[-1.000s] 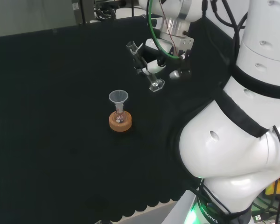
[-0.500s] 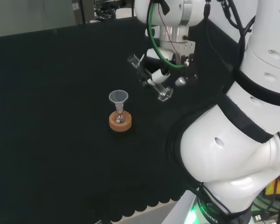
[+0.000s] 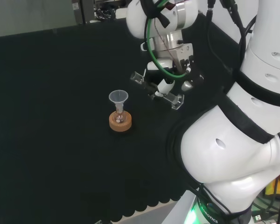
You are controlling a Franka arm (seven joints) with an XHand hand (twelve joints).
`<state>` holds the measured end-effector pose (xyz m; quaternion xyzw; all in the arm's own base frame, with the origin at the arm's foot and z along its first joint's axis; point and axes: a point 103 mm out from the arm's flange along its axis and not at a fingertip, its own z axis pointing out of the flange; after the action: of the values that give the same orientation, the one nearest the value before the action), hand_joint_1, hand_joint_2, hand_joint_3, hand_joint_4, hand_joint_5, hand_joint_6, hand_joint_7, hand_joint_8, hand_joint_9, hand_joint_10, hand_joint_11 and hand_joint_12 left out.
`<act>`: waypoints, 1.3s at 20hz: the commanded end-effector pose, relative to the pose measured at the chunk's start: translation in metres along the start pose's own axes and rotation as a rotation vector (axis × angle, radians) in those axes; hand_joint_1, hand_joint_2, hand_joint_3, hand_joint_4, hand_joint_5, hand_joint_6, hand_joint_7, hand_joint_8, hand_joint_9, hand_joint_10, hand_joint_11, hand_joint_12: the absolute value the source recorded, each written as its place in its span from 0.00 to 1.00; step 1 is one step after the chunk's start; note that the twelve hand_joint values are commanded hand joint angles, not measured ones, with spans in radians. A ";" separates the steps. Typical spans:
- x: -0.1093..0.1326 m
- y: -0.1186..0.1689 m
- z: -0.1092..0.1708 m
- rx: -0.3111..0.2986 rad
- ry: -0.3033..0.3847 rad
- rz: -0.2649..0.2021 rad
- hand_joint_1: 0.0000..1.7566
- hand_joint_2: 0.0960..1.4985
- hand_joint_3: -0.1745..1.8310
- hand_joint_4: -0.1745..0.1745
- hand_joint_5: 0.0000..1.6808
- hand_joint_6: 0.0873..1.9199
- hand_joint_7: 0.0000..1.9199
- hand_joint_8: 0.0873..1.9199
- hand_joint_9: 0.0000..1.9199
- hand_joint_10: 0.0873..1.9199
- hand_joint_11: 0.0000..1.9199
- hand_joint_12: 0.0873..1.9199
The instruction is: Pour the water from the graduated cylinder into the round-bottom flask.
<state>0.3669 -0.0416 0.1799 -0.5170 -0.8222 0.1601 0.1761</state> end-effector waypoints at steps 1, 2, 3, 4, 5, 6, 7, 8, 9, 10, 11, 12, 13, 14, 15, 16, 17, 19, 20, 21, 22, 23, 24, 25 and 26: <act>0.008 0.003 0.000 0.139 -0.031 0.012 0.73 0.71 0.00 0.52 0.68 0.37 0.71 0.16 0.82 0.00 0.66 0.32; 0.008 0.004 -0.001 0.166 -0.032 0.014 0.73 0.71 0.00 0.52 0.68 0.37 0.71 0.16 0.82 0.00 0.66 0.32; 0.009 0.006 -0.001 0.182 -0.034 0.016 0.73 0.71 0.00 0.52 0.68 0.37 0.71 0.16 0.82 0.00 0.66 0.31; 0.010 0.007 -0.002 0.197 -0.039 0.019 0.73 0.71 0.00 0.52 0.68 0.37 0.71 0.16 0.82 0.00 0.66 0.31; 0.010 0.008 -0.002 0.219 -0.043 0.025 0.73 0.71 0.00 0.52 0.68 0.37 0.71 0.16 0.82 0.00 0.66 0.31; 0.010 0.009 -0.003 0.243 -0.045 0.030 0.73 0.71 0.00 0.52 0.68 0.37 0.71 0.16 0.82 0.00 0.66 0.31; 0.009 0.010 -0.003 0.262 -0.048 0.033 0.73 0.71 0.00 0.52 0.68 0.37 0.71 0.16 0.82 0.00 0.66 0.31; 0.009 0.010 -0.002 0.270 -0.048 0.036 0.73 0.71 0.00 0.52 0.68 0.37 0.71 0.16 0.82 0.00 0.66 0.31; 0.008 0.010 -0.003 0.280 -0.047 0.039 0.73 0.71 0.00 0.52 0.68 0.37 0.71 0.16 0.82 0.00 0.66 0.31; 0.007 0.010 -0.002 0.289 -0.047 0.042 0.73 0.71 0.00 0.52 0.68 0.37 0.71 0.16 0.82 0.00 0.66 0.31; 0.007 0.010 -0.003 0.294 -0.049 0.043 0.73 0.71 0.00 0.52 0.68 0.37 0.71 0.16 0.82 0.00 0.66 0.31; 0.007 0.009 -0.003 0.293 -0.051 0.042 0.73 0.71 0.00 0.51 0.68 0.37 0.71 0.16 0.82 0.00 0.66 0.31; 0.007 0.009 -0.004 0.295 -0.053 0.041 0.73 0.71 0.00 0.51 0.68 0.37 0.71 0.16 0.82 0.00 0.66 0.31; 0.007 0.008 -0.006 0.300 -0.055 0.041 0.73 0.71 0.00 0.51 0.68 0.37 0.71 0.16 0.82 0.00 0.66 0.31; 0.007 0.008 -0.007 0.303 -0.056 0.039 0.73 0.71 0.00 0.51 0.68 0.37 0.71 0.16 0.82 0.00 0.66 0.31; 0.007 0.007 -0.008 0.308 -0.060 0.038 0.73 0.71 0.00 0.51 0.68 0.37 0.71 0.16 0.82 0.00 0.66 0.31; 0.008 0.007 -0.009 0.314 -0.063 0.037 0.73 0.71 0.00 0.51 0.68 0.37 0.71 0.16 0.82 0.00 0.66 0.31; 0.009 0.007 -0.011 0.326 -0.074 0.034 0.73 0.71 0.00 0.51 0.68 0.37 0.71 0.16 0.82 0.00 0.66 0.32; 0.011 0.007 -0.012 0.329 -0.082 0.033 0.73 0.71 0.00 0.51 0.68 0.37 0.71 0.16 0.82 0.00 0.66 0.32; 0.012 0.007 -0.013 0.335 -0.088 0.032 0.73 0.71 0.00 0.51 0.68 0.37 0.71 0.16 0.82 0.00 0.66 0.32; 0.013 0.007 -0.014 0.346 -0.094 0.033 0.73 0.71 0.00 0.51 0.68 0.37 0.71 0.16 0.82 0.00 0.66 0.31; 0.014 0.008 -0.014 0.360 -0.101 0.034 0.73 0.71 0.00 0.51 0.68 0.37 0.71 0.16 0.82 0.00 0.66 0.31; 0.015 0.009 -0.014 0.374 -0.107 0.036 0.73 0.71 0.00 0.51 0.68 0.37 0.71 0.16 0.82 0.00 0.66 0.31; 0.016 0.010 -0.015 0.388 -0.112 0.038 0.73 0.71 0.00 0.51 0.68 0.37 0.71 0.16 0.82 0.00 0.66 0.31; 0.017 0.010 -0.015 0.399 -0.118 0.039 0.73 0.71 0.00 0.51 0.68 0.37 0.71 0.16 0.82 0.00 0.66 0.31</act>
<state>0.3739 -0.0265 0.1897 -0.4858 -0.7793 0.3259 0.2245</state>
